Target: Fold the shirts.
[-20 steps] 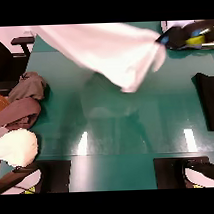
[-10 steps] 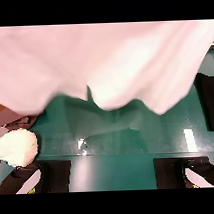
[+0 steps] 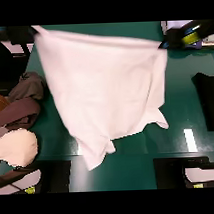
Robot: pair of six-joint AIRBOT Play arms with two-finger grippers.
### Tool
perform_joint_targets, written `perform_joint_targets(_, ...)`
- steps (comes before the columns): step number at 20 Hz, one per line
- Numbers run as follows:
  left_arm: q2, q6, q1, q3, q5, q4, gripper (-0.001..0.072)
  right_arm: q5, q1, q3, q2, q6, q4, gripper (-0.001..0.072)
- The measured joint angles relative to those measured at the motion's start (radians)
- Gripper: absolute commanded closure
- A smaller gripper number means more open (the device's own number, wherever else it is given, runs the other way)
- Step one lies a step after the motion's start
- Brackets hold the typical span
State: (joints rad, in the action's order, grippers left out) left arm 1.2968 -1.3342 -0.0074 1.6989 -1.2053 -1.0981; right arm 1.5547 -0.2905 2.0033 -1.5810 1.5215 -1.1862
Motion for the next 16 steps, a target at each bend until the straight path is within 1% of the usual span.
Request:
perform_joint_targets(4, 0.226, 0.021, 0.0, -0.046, 0.021, -0.001, 0.0682, -0.041, 0.001, 0.0, -0.206, -0.042, 0.008, 0.0692)
perform_joint_targets(5, 0.265, 0.024, 0.0, -0.051, 0.03, -0.002, 0.0521, -0.058, 0.002, 0.0, -0.242, -0.048, 0.009, 0.0547)
perform_joint_targets(6, 0.296, 0.028, 0.0, -0.054, 0.045, -0.002, 0.0204, -0.071, 0.003, 0.0, -0.269, -0.052, 0.01, 0.0347)
perform_joint_targets(7, 0.317, 0.028, 0.0, -0.056, 0.057, -0.002, 0.0145, -0.082, 0.005, 0.0, -0.291, -0.058, 0.011, 0.0325)
perform_joint_targets(8, 0.333, 0.029, 0.002, -0.056, 0.066, -0.004, 0.0163, -0.093, 0.006, 0.001, -0.306, -0.058, 0.011, 0.0325)
perform_joint_targets(10, 0.348, 0.03, 0.014, -0.043, 0.053, 0.001, 0.0164, -0.095, 0.015, 0.002, -0.317, -0.063, 0.016, 0.0326)
perform_joint_targets(12, 0.341, 0.027, 0.048, -0.037, -0.011, 0.0, 0.0165, -0.06, 0.037, 0.003, -0.307, -0.075, 0.015, 0.0327)
perform_joint_targets(14, 0.295, 0.024, 0.095, -0.078, -0.084, 0.0, 0.0165, -0.008, 0.066, -0.021, -0.266, -0.09, 0.037, 0.0326)
perform_joint_targets(16, 0.208, 0.018, 0.14, -0.196, -0.114, -0.004, 0.0165, 0.019, 0.107, -0.094, -0.192, -0.1, 0.094, 0.0327)
